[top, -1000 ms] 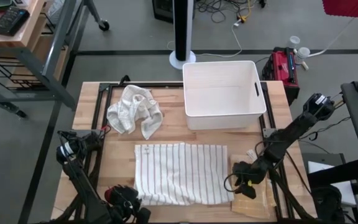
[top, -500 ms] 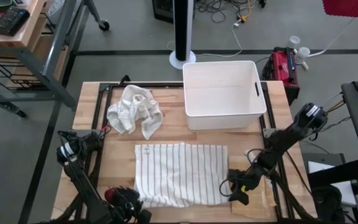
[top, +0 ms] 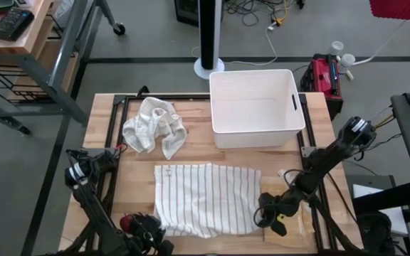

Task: Fold towel
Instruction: Fold the white striped towel

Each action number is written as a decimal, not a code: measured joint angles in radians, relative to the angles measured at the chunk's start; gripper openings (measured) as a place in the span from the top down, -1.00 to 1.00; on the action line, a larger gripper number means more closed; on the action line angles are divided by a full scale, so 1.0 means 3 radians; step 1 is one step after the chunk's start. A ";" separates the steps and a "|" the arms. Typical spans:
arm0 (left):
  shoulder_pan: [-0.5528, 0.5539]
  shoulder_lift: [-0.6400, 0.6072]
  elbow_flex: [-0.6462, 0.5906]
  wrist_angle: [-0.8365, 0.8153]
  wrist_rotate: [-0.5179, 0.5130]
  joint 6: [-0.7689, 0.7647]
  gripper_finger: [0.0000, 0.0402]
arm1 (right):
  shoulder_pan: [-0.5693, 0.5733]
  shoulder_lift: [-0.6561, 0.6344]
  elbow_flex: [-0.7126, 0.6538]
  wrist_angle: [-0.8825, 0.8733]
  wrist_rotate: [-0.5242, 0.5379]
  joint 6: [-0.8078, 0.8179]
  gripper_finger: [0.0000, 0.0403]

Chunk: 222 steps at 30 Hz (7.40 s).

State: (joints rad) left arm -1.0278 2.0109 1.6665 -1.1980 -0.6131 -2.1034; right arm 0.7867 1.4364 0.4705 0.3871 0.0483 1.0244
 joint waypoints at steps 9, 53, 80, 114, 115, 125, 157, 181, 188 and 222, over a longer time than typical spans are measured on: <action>-0.0085 -0.0016 0.0004 -0.0427 -0.0264 -0.0203 1.00 | 0.0009 -0.0967 0.0021 -0.0827 0.0188 -0.0088 1.00; -0.0110 -0.0506 0.2174 -0.1144 -0.2809 0.2863 1.00 | 0.0010 -0.1822 0.2996 -0.3603 0.0886 -0.1906 1.00; -0.0138 -0.1082 0.1546 -0.1229 -0.2802 0.3381 1.00 | -0.0028 -0.1915 0.2936 -0.3800 0.1386 -0.2668 1.00; -0.0377 0.0147 -0.0610 0.3645 -0.0424 0.1107 0.78 | 0.0271 -0.0821 0.0490 -0.1708 -0.1148 0.0135 0.48; -0.0377 0.0158 -0.0604 0.3647 -0.0422 0.1088 0.76 | 0.0271 -0.0816 0.0490 -0.1700 -0.1187 0.0193 0.43; -0.0378 0.0170 -0.0582 0.3643 0.0222 0.0392 0.64 | 0.0250 -0.0968 0.0490 -0.2020 -0.0844 0.0036 0.17; 0.0234 0.0126 -0.0689 0.0597 -0.0166 -0.0032 0.80 | 0.0022 -0.0184 0.0478 -0.2549 -0.0101 -0.0541 0.29; 0.0661 0.0123 -0.1154 0.1080 0.0241 -0.0016 0.66 | 0.0023 -0.0406 0.0479 -0.2557 -0.0103 -0.0542 0.51; 0.0650 0.0128 -0.1102 0.1083 0.0211 0.0194 0.96 | 0.0023 -0.0365 0.0478 -0.2577 -0.0160 -0.0554 0.95; 0.0554 -0.0023 -0.0651 0.0148 0.0232 0.0269 1.00 | 0.0024 -0.0614 0.1208 -0.3853 0.0184 -0.0594 1.00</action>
State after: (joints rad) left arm -0.8615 2.0039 1.4712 -1.1535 -0.5436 -2.0227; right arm 0.7940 1.2523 0.8330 -0.7688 0.1034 0.8463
